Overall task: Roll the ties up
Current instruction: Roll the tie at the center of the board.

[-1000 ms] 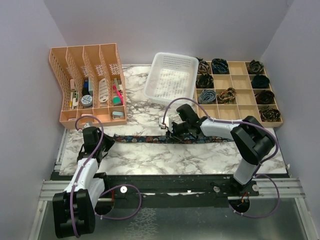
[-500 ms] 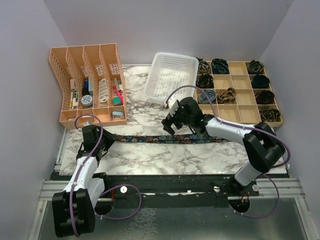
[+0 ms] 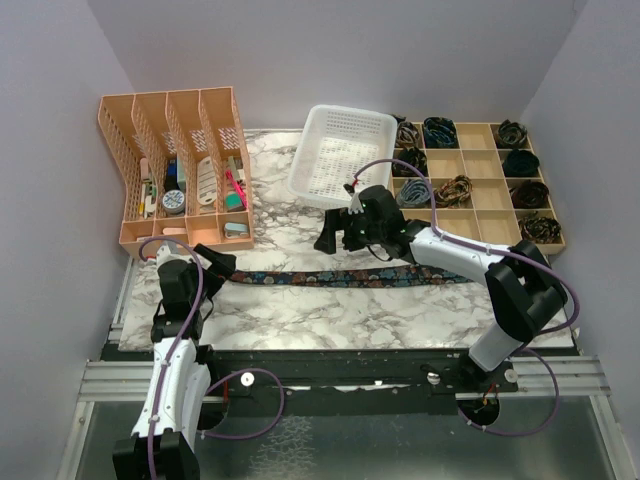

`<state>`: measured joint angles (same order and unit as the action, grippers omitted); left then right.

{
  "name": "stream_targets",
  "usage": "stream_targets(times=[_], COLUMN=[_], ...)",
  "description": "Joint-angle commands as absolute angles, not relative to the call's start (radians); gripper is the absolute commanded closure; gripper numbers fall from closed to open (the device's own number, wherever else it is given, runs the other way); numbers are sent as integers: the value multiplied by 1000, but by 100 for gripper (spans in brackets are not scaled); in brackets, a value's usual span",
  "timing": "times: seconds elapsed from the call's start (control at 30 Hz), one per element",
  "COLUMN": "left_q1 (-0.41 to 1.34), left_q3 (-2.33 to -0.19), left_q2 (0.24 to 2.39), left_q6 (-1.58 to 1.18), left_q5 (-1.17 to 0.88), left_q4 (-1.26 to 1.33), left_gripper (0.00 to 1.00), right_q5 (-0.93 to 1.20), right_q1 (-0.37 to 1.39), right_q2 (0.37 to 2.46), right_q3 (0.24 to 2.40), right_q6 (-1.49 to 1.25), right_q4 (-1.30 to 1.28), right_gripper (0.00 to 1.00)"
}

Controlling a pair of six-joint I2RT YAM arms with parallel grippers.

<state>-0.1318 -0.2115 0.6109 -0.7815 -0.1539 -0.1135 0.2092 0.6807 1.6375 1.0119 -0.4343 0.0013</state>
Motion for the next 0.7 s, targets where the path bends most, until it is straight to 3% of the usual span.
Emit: stream_targets(times=[0.0,0.1,0.3,0.5,0.67], left_q1=[-140,-139,-138,-149,-165], left_q3=[-175,-163,-142,-146,-207], left_q2=[593,607,700,855,873], left_q6=[-697,-690,-679,-685,-696], left_q5=[-111,-102,-159,-252,-201], left_q4=[-69,-36,103,259,192], left_gripper=[1,1,1,1,1], right_q5=[259,104,182,72,148], right_q1=[706,734,773,919,964], right_q2=[1666,1711,1739,1884,1978], right_q3=[1039,1106,1075,1232,1313], right_q6=[-548,-571,-657,-588,-556], right_q4=[-17,-164,-16,-36,51], right_gripper=[4,18,43,45,48])
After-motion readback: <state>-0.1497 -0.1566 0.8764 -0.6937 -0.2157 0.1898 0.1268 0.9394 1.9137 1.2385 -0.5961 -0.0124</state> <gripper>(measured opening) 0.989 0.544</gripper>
